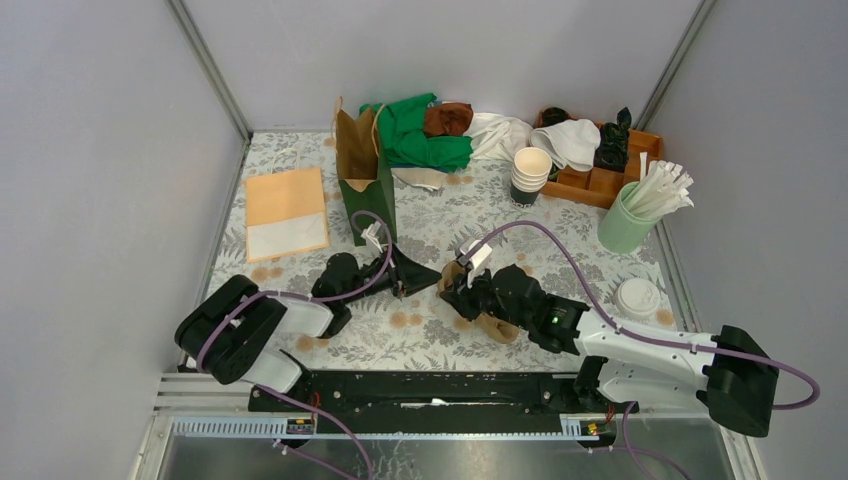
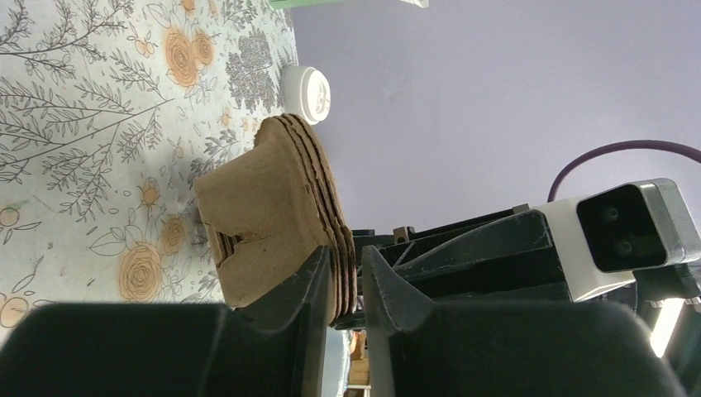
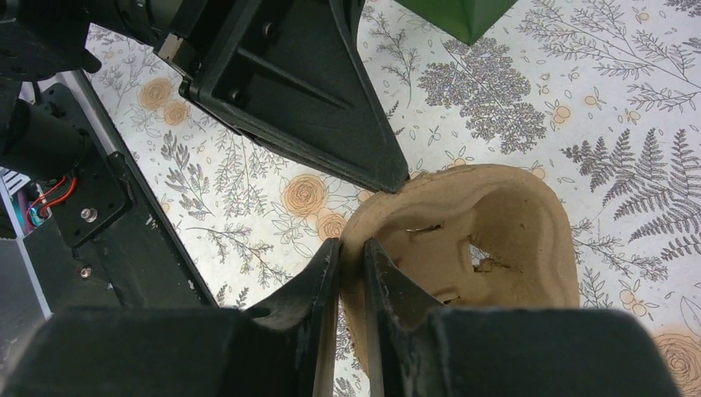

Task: Pack the takeout coffee
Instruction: Pick up the cup tray from the cup tray.

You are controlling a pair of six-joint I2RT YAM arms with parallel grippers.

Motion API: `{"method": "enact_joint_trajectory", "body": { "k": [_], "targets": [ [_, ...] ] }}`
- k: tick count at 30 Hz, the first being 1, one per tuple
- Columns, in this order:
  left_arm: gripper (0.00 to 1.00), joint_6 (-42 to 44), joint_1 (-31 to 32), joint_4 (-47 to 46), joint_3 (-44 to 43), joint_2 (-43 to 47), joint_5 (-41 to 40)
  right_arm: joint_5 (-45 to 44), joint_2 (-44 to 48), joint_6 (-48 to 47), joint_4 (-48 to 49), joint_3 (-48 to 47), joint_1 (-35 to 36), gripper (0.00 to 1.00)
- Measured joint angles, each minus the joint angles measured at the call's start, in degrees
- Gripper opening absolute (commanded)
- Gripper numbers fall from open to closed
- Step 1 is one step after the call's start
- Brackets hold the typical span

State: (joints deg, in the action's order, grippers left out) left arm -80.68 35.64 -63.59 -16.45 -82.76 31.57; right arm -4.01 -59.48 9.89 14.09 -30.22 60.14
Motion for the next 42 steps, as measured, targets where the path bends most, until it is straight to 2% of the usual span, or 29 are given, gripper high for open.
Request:
{"method": "enact_joint_trajectory", "body": {
  "k": [3,7,12,22,25,28,35,39,42],
  "targets": [
    [0.19,-1.6,-0.1,-3.1,0.4,-1.6,0.1,-0.1,0.4,0.0,0.0,0.0,0.0,0.20],
    [0.23,-3.7,-0.2,-7.3,1.0,-3.4,0.2,-0.3,0.8,0.1,0.2,0.0,0.0,0.20],
    [0.23,-5.4,-0.4,-10.7,1.2,-4.7,0.2,-0.7,0.9,0.3,0.8,0.0,0.0,0.20],
    [0.13,-6.3,-0.7,-11.6,1.2,-4.4,0.2,-1.0,1.8,0.7,2.0,0.4,0.0,0.20],
    [0.11,-6.2,-0.7,-11.1,1.2,-3.6,0.2,-1.0,2.1,0.8,2.2,0.4,0.0,0.20],
    [0.03,-5.8,-0.7,-10.0,1.2,-2.6,0.2,-0.9,2.2,0.9,2.3,0.4,0.0,0.20],
    [0.02,-3.1,-0.8,-4.6,0.7,0.3,0.3,-0.8,2.2,0.9,2.0,0.4,0.0,0.23],
    [0.01,-0.2,-0.8,1.1,-0.9,2.4,0.8,-0.8,2.2,0.8,1.9,0.4,0.0,0.37],
    [0.00,2.1,-0.7,5.0,-2.3,4.0,1.2,-0.4,1.9,0.9,1.9,0.4,0.0,0.40]
  ]
}}
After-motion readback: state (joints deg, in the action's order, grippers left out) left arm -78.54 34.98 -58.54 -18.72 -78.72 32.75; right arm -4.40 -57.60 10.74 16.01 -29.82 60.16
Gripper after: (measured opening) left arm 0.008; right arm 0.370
